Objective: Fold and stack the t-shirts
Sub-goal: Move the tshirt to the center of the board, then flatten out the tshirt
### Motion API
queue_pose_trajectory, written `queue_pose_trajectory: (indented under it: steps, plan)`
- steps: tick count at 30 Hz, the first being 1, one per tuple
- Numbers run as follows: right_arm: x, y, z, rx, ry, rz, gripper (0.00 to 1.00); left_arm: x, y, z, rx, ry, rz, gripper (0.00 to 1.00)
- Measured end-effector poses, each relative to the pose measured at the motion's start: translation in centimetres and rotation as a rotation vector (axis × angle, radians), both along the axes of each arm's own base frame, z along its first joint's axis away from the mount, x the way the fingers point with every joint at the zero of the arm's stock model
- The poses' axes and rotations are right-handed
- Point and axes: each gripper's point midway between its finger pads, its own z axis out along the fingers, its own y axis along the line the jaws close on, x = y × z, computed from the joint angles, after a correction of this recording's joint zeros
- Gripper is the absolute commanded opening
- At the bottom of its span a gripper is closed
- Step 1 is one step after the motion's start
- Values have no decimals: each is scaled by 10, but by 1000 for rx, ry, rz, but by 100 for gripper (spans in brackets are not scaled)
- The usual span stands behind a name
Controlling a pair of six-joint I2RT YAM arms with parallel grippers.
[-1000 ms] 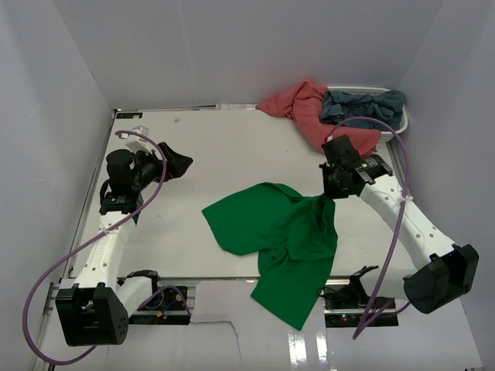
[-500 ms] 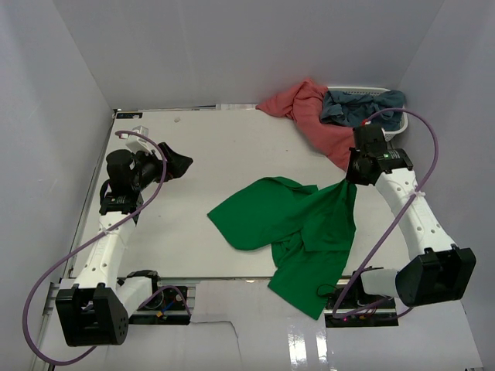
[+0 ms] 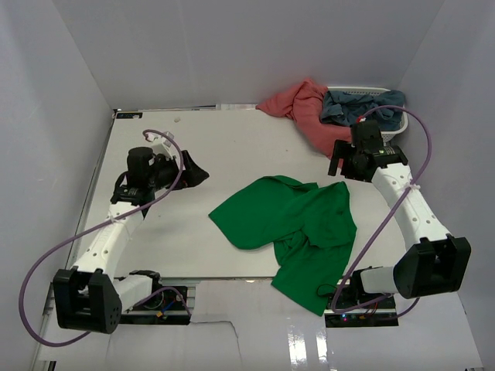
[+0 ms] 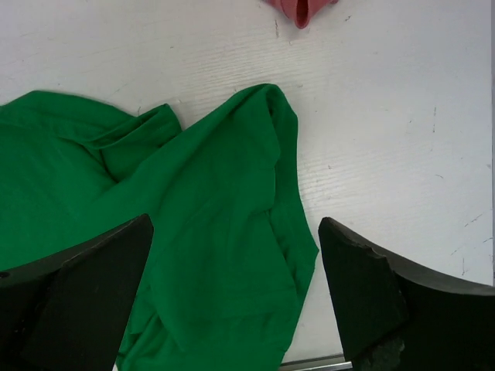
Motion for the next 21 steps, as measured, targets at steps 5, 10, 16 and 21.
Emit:
queue_pose_trajectory:
  steps: [5, 10, 16, 21]
  plan:
    - [-14, 9, -5, 52, -4, 37, 95, -4, 4, -44, 25, 205, 27, 98]
    - [-60, 26, -42, 167, 94, 102, 96, -9, 5, -74, 29, 347, 52, 98]
    - [-114, 42, -86, 328, 238, 85, 91, -7, 3, -95, 9, 463, 81, 98]
    - [-130, 44, -96, 378, 257, 42, 79, -8, 3, -96, 0, 478, 91, 98]
